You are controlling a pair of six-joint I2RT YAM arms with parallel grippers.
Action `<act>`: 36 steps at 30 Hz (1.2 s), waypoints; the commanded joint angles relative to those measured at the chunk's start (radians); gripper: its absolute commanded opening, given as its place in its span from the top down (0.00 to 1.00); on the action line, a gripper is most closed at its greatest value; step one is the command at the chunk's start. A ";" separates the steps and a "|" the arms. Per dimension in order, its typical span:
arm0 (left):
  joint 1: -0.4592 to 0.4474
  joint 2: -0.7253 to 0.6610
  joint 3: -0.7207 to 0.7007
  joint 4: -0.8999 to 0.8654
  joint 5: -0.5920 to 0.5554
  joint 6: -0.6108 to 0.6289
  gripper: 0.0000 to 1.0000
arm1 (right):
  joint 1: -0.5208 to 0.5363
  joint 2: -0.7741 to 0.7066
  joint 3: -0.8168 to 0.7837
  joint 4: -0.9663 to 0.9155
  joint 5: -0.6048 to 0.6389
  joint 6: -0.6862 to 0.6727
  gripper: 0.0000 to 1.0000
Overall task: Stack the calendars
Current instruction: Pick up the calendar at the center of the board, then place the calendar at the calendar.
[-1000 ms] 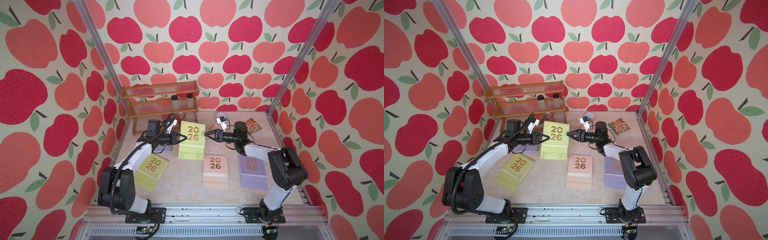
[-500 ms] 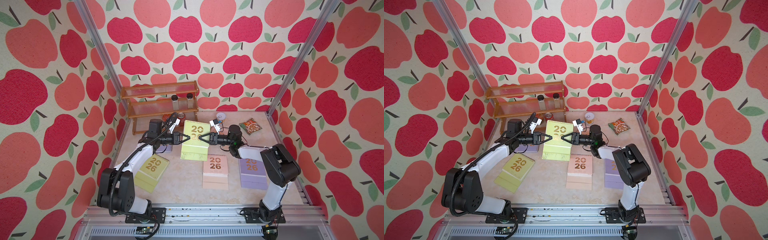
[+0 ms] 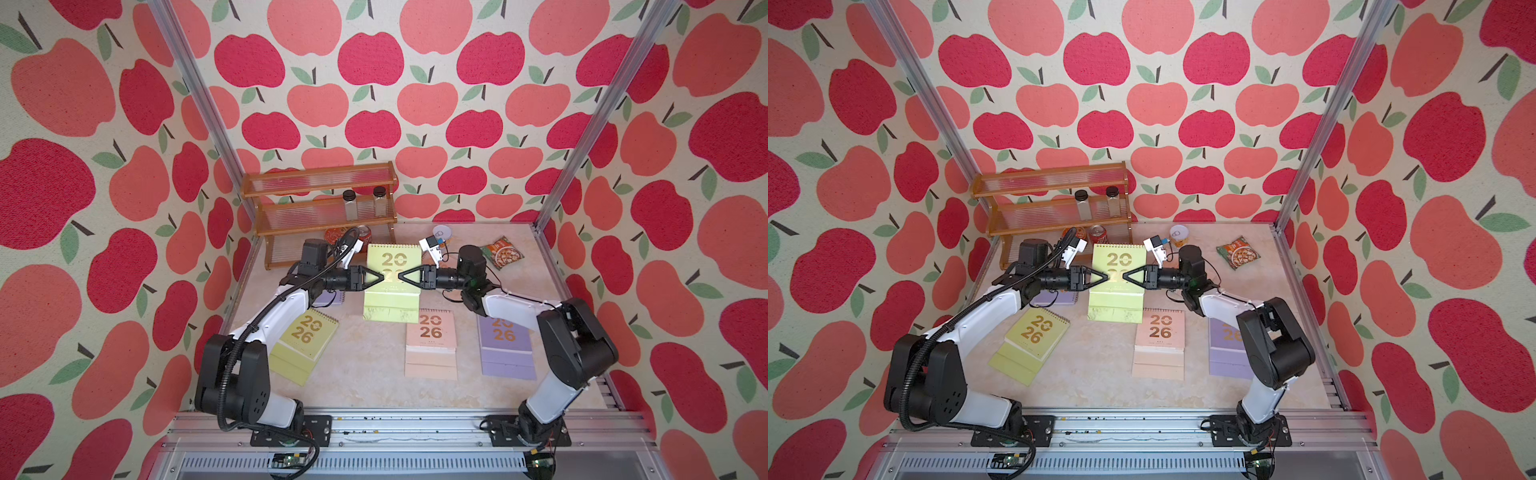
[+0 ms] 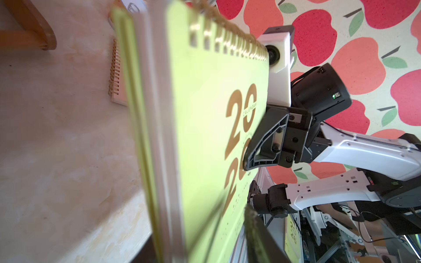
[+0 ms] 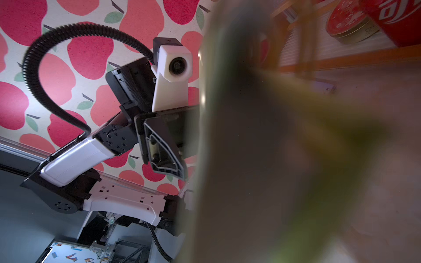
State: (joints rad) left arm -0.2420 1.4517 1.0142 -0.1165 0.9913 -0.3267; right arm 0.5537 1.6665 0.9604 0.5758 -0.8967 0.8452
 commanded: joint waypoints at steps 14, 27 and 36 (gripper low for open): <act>-0.041 -0.147 0.010 -0.017 -0.411 0.064 0.01 | -0.175 -0.409 -0.154 -0.900 -0.011 -0.296 1.00; -0.069 -0.129 0.014 0.015 -0.373 0.072 0.01 | -0.194 -0.431 -0.348 -0.766 -0.018 -0.225 1.00; -0.082 -0.131 0.008 0.007 -0.373 0.079 0.00 | -0.193 -0.349 -0.373 -0.659 -0.008 -0.204 1.00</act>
State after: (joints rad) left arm -0.3191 1.3163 1.0142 -0.1215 0.6102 -0.2695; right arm 0.3660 1.2995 0.5999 -0.1650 -0.8734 0.6189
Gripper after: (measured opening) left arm 0.993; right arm 0.140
